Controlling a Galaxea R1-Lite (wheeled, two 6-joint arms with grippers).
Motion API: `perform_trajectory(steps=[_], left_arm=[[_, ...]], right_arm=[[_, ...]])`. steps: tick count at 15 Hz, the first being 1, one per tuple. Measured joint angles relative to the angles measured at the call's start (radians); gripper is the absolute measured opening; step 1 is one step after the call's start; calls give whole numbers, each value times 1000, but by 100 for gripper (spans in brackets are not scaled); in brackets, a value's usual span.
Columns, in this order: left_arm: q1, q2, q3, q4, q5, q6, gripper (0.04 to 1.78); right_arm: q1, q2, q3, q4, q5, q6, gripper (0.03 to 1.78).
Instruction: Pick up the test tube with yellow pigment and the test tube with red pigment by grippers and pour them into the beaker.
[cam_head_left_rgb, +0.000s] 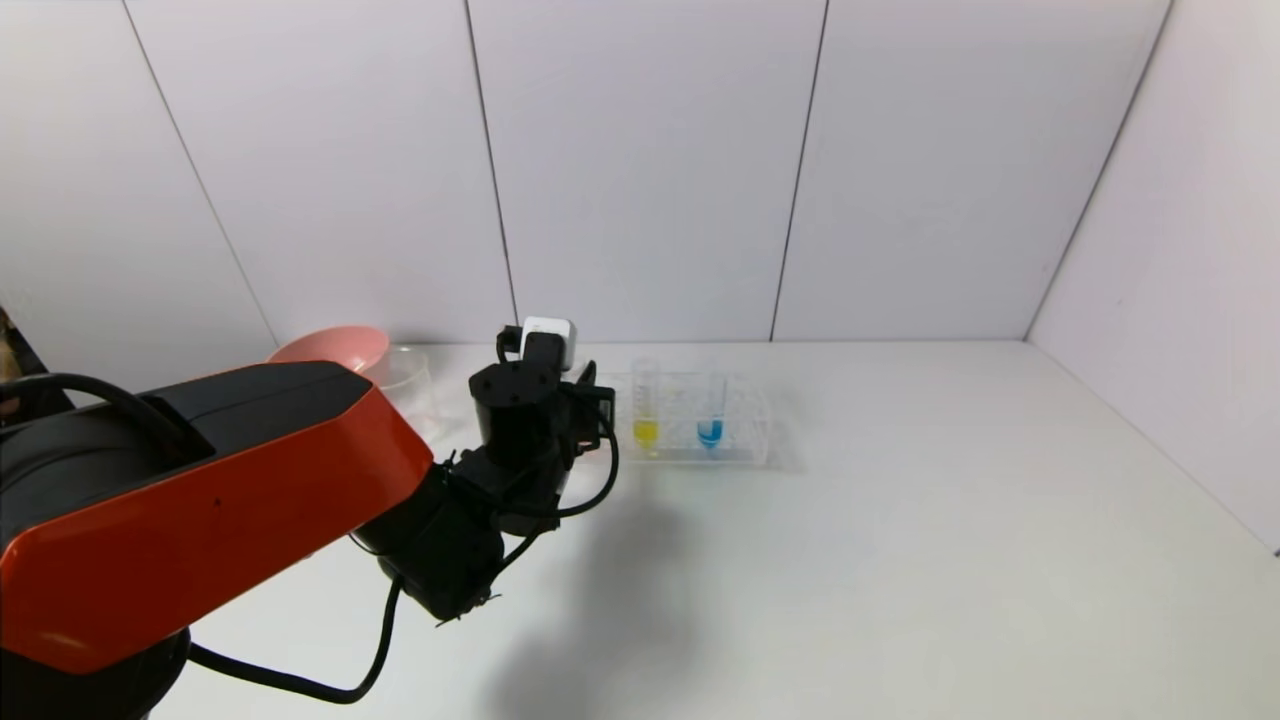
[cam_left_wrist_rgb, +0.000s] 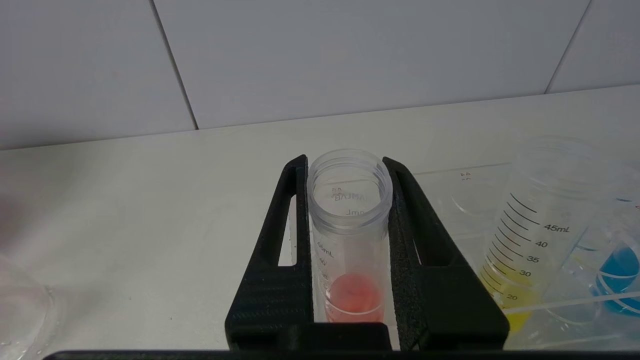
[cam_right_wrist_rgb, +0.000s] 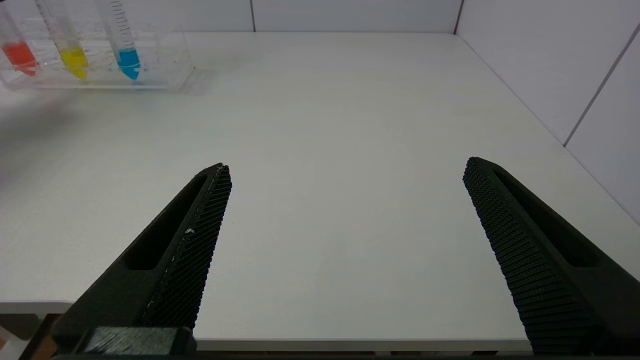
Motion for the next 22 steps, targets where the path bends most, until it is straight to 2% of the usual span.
perform_trajectory(steps=[10,22], left_arm=[[-6,-64,0,13,0,52,45],[-60,-288,-15,175,0,109,45]], right_arm=[[0,0,0,0,0,0,170],[0,0,0,0,0,0,170]])
